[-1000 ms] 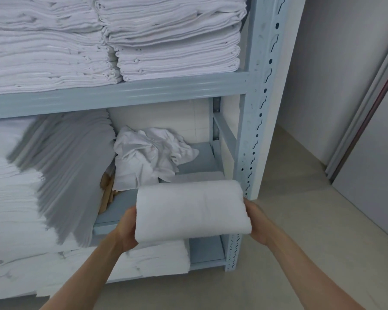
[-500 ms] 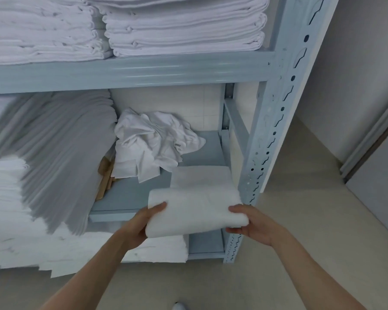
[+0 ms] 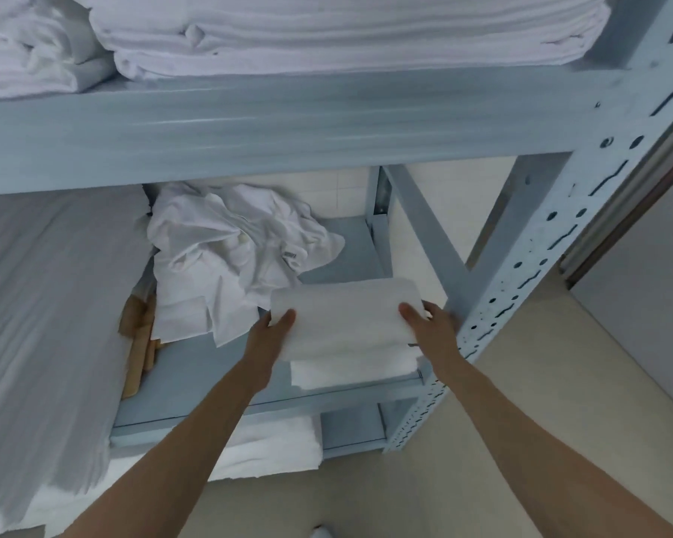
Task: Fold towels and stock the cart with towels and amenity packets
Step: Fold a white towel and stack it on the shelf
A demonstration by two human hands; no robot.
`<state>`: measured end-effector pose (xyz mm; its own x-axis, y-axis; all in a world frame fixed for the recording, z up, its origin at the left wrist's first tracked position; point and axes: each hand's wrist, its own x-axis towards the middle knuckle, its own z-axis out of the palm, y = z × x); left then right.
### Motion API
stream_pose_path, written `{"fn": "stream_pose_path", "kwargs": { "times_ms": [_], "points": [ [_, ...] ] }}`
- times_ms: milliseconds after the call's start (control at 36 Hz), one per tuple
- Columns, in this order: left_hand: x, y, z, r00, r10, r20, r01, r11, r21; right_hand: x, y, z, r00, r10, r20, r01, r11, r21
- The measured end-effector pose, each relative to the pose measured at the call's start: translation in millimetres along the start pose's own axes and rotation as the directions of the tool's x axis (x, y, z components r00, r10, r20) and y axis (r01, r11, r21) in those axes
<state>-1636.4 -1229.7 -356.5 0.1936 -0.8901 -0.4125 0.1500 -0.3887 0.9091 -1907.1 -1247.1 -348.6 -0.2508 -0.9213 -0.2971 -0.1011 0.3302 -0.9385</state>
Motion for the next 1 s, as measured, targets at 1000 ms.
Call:
{"fn": "stream_pose_path", "kwargs": {
  "times_ms": [1000],
  "points": [
    [60, -65, 56, 0.871, 0.225, 0.437, -0.437, -0.052, 0.898, 54, 61, 46, 0.895, -0.244, 0.373, 0.425, 0.214, -0.879]
  ]
}}
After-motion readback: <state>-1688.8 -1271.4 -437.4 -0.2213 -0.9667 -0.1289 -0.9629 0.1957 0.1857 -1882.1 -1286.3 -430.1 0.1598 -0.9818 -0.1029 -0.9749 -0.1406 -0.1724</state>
